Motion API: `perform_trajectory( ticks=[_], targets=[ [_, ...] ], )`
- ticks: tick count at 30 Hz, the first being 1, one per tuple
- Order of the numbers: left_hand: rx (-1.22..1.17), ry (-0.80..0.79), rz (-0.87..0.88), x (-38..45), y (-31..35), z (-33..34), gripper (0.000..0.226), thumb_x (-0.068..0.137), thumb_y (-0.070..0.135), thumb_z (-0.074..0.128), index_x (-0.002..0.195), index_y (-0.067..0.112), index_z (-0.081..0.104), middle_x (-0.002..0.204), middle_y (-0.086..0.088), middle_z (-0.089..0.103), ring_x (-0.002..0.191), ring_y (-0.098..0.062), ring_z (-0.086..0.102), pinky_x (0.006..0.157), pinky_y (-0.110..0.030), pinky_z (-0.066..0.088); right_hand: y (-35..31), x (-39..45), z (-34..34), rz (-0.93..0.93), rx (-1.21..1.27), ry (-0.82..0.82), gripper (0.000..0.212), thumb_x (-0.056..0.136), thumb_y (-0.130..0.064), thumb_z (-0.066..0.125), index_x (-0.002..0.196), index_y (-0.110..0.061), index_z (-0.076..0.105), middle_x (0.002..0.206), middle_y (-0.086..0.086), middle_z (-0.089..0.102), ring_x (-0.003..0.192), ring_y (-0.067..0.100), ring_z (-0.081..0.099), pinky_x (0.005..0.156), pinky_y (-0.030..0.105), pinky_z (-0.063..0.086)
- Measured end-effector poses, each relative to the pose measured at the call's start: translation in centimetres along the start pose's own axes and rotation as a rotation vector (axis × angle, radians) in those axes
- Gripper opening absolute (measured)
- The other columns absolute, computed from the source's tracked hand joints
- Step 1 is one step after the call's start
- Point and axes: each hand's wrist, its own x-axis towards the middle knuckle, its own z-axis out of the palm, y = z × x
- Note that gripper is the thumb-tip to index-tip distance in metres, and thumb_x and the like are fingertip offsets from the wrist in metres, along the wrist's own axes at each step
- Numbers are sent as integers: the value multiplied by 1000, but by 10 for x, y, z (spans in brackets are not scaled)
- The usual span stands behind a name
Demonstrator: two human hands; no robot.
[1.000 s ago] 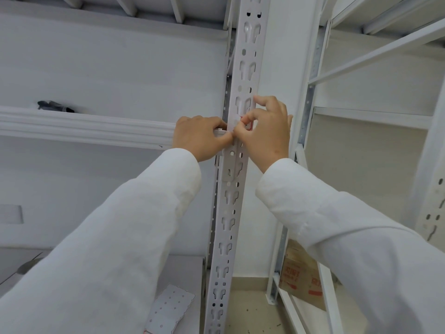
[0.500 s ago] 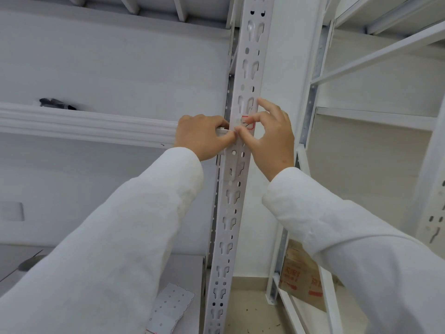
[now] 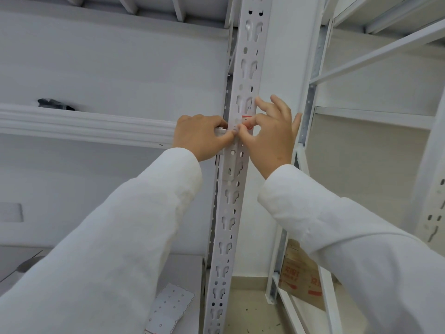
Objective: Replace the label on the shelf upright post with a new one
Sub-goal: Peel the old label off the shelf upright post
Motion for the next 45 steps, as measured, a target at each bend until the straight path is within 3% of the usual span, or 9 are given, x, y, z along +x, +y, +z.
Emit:
perform_trajectory(
  ticks=[10, 23, 29, 34, 45],
  targets=[
    [3, 0, 3, 0, 0, 0, 37, 87, 55, 42, 104, 30, 64, 97, -1, 70, 100, -22, 58, 87, -34, 30, 3, 2, -5, -13, 65, -21, 17, 84, -24, 61, 67, -19, 63, 133, -5, 56, 137, 14, 30, 113, 53, -5],
    [-3, -8, -1, 0, 0, 0, 36, 87, 53, 43, 105, 29, 64, 100, 0, 70, 102, -22, 57, 92, -35, 31, 6, 0, -5, 22, 236, -38, 15, 83, -15, 61, 69, -9, 62, 136, 1, 54, 132, 14, 40, 117, 44, 7],
    [8, 5, 9, 0, 0, 0, 38, 87, 54, 42, 105, 28, 64, 99, 0, 70, 102, -22, 58, 90, -35, 31, 13, -2, -5, -1, 382, -45, 8, 80, -23, 67, 80, -15, 66, 136, -2, 51, 125, 11, 45, 112, 48, 27],
    [16, 0, 6, 1, 0, 1, 41, 87, 57, 40, 106, 29, 63, 98, 0, 70, 100, -22, 58, 89, -35, 32, 14, 1, -1, -93, 201, -33, 10, 79, -20, 69, 84, -11, 67, 134, 4, 52, 124, 22, 44, 103, 27, 29],
    [-7, -5, -3, 0, 1, -1, 36, 87, 53, 43, 106, 29, 64, 99, 1, 70, 102, -22, 58, 89, -34, 30, 10, 3, -5, -70, 148, -45, 13, 84, -18, 62, 77, -9, 68, 132, 3, 53, 123, 20, 45, 109, 48, 29]
  ],
)
